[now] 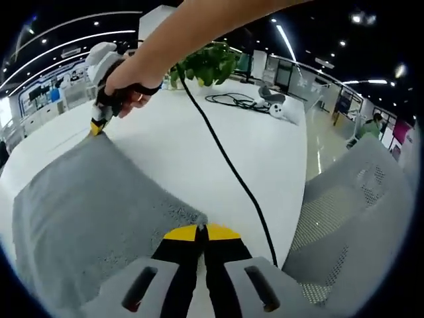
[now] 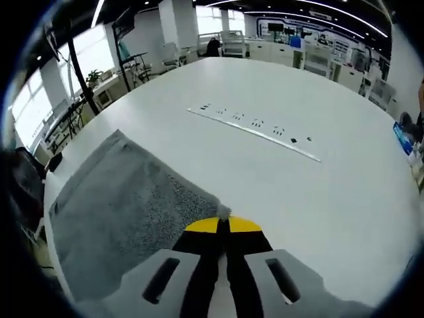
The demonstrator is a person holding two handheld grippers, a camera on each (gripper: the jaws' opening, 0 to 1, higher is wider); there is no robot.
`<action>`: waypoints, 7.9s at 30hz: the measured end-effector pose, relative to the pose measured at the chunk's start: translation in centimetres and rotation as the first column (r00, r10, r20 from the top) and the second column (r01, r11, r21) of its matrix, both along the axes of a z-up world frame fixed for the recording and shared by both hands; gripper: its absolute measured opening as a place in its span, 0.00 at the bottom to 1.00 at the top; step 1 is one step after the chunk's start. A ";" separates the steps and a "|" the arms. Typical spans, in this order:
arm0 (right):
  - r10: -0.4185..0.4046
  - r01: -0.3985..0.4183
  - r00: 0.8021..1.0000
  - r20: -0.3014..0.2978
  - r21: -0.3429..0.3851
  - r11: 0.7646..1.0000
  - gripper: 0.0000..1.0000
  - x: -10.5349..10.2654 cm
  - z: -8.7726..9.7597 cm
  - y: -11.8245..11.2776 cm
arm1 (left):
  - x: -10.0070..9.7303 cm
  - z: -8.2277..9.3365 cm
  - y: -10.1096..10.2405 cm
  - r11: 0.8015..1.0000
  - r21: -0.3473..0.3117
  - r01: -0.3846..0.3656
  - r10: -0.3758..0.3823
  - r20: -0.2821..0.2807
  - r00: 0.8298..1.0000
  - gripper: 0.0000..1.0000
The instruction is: Fold the towel on the table until its edges align and the towel forms a compact rectangular stack.
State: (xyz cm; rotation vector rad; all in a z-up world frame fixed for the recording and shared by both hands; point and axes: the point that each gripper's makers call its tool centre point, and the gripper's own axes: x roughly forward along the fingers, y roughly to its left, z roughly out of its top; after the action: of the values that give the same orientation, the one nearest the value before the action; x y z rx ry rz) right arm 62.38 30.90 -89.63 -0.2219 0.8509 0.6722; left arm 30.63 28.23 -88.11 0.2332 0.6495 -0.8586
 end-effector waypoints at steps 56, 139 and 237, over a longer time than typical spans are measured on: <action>-0.211 0.214 0.976 0.052 -0.062 0.975 0.00 -1.5 12.4 -0.6 | -0.7 13.1 7.2 0.918 -0.363 -0.162 0.225 0.139 0.964 0.02; -0.091 0.090 0.992 0.091 0.016 0.996 0.21 -0.8 3.2 15.7 | -1.7 0.6 23.7 0.838 -0.111 -0.535 0.538 -0.005 0.843 0.07; 0.212 -0.206 0.975 0.061 -0.098 0.974 0.21 -24.6 -1.4 5.3 | 7.2 -3.0 21.3 0.961 0.180 -0.211 0.228 -0.085 0.970 0.11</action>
State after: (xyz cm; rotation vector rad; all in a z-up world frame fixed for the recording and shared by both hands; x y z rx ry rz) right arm 37.81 36.18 -91.06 -0.4203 0.7967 0.8178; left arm 37.85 49.56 -91.14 0.2655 0.8321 -0.6045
